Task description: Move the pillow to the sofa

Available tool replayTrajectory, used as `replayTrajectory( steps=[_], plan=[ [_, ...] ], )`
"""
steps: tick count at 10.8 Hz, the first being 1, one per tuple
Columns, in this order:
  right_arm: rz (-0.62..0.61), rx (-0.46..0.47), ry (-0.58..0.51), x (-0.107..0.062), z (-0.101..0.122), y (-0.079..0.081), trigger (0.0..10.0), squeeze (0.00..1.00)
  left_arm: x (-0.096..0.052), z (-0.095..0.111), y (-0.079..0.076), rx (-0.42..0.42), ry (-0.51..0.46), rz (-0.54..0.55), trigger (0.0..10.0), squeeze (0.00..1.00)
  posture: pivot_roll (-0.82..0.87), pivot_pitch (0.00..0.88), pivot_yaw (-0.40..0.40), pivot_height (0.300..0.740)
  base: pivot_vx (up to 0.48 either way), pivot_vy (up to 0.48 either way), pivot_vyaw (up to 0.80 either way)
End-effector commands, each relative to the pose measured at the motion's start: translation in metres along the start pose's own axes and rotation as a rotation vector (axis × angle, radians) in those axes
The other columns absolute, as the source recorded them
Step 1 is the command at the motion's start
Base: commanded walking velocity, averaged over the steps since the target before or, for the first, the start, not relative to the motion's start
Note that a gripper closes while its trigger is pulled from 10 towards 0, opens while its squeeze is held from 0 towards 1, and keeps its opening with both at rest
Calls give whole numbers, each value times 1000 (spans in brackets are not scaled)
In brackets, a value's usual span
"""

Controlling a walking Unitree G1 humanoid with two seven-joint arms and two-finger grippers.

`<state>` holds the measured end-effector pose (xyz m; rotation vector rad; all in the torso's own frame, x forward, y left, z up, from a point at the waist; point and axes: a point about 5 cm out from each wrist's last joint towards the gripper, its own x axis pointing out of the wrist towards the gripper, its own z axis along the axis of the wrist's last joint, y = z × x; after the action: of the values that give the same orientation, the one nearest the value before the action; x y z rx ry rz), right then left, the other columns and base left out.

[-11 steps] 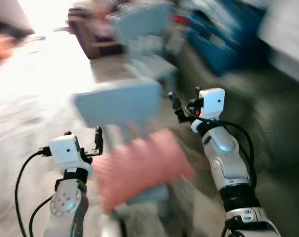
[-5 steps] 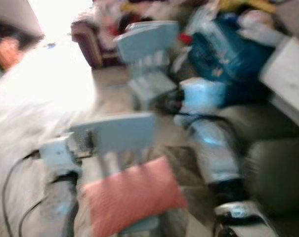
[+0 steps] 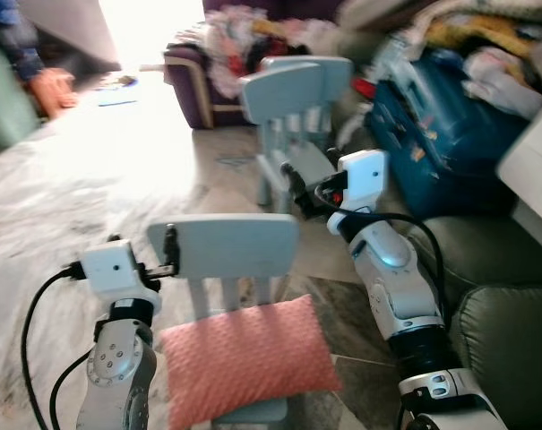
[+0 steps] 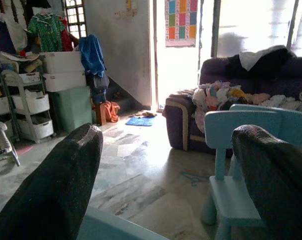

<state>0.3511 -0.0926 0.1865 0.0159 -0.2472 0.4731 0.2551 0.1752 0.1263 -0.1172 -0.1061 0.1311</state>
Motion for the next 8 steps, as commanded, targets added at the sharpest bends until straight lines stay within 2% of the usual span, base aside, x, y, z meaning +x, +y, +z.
replayTrajectory(
  steps=[1, 5, 8],
  plan=[
    [-2, -1, -13, -2, 3, -4, 10000, 0, 0, -2, 0, 15, 16, 10, 10000, 0, -176, 23, 52, 740, 0, 0, 0],
    [22, 19, -6, -1, 2, 0, 10000, 0, -4, -3, 3, 44, 32, 26, 10000, 0, -165, 30, 43, 740, 0, 0, 0],
    [36, 24, -3, -1, 1, 2, 10000, 0, -6, -4, 5, 28, 43, 40, 10000, 0, -161, 36, 40, 740, 0, 470, 0]
  ],
)
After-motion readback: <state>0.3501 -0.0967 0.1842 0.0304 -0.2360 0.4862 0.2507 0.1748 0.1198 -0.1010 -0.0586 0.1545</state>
